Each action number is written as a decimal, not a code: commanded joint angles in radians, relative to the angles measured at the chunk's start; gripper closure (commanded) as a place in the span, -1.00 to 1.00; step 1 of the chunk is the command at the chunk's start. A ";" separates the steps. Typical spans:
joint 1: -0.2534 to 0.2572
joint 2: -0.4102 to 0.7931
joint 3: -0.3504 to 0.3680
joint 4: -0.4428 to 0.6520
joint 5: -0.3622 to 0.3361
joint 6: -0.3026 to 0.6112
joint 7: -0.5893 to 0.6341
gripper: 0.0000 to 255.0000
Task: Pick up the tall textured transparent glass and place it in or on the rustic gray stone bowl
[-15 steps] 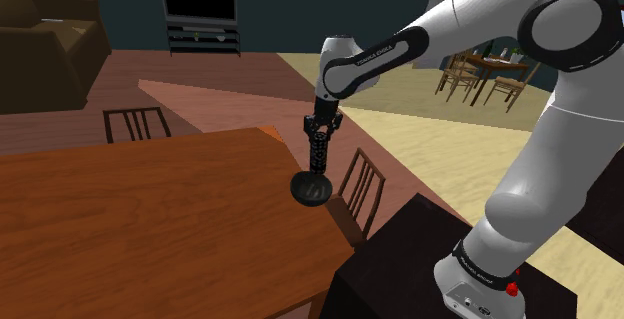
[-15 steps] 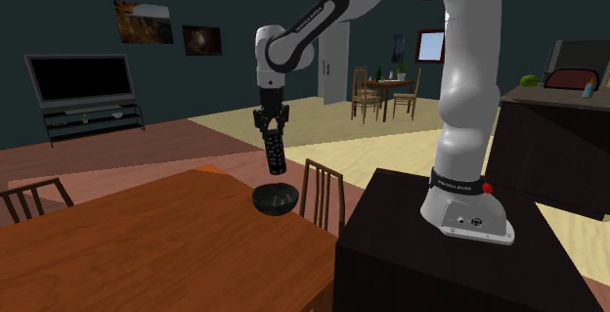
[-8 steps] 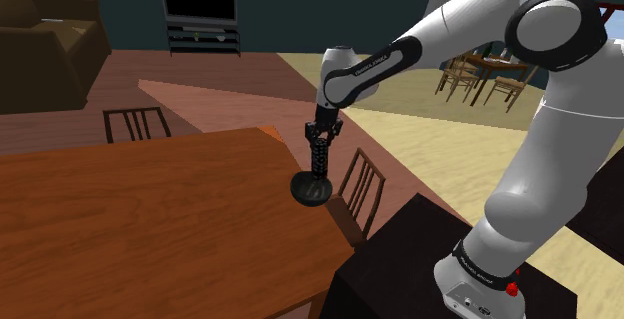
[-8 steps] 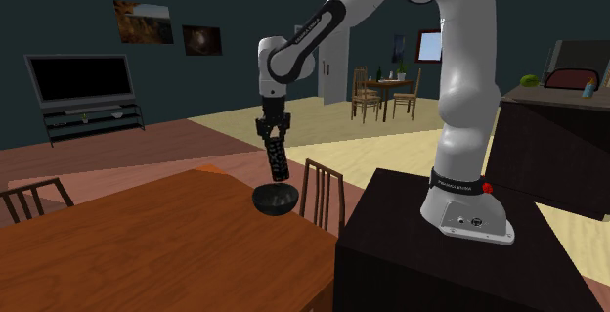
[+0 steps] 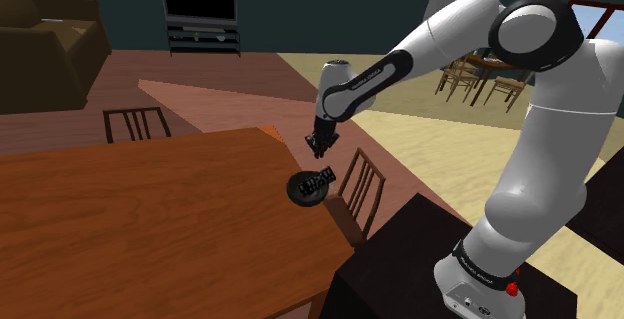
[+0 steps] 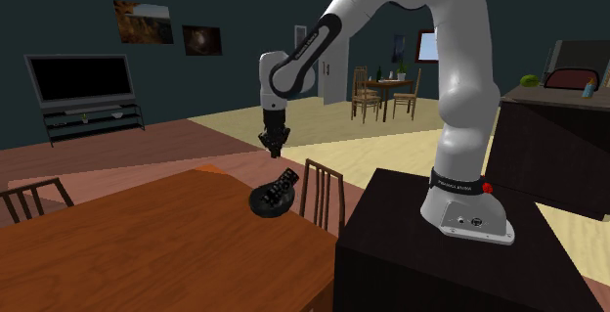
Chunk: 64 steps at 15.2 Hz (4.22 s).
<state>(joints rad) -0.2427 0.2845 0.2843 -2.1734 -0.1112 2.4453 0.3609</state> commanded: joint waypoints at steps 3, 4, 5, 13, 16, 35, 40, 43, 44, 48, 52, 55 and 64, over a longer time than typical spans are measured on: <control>0.009 0.042 -0.009 -0.005 -0.021 0.046 0.016 1.00; 0.007 0.030 -0.006 -0.004 -0.015 0.033 0.012 1.00; 0.007 0.030 -0.006 -0.004 -0.015 0.033 0.012 -1.00; -0.035 0.224 -0.015 0.020 -0.411 0.066 -0.684 -1.00; -0.035 0.265 -0.031 0.031 -0.486 0.086 -0.767 -1.00; -0.018 0.343 -0.072 0.053 -0.535 0.142 -0.735 1.00; -0.017 0.343 -0.072 0.053 -0.535 0.142 -0.734 1.00; -0.031 0.304 -0.054 0.038 -0.514 0.119 -0.753 1.00; -0.035 0.291 -0.049 0.033 -0.507 0.112 -0.760 1.00; -0.052 0.240 -0.025 0.016 -0.477 0.080 -0.787 1.00; -0.068 0.190 -0.003 0.002 -0.444 0.048 -0.815 1.00; -0.079 0.154 0.013 -0.006 -0.419 0.022 -0.837 1.00; -0.107 0.048 0.055 -0.017 -0.341 -0.059 -0.903 1.00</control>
<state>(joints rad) -0.3477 0.3437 0.3354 -2.1893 -0.4600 2.3947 -0.5364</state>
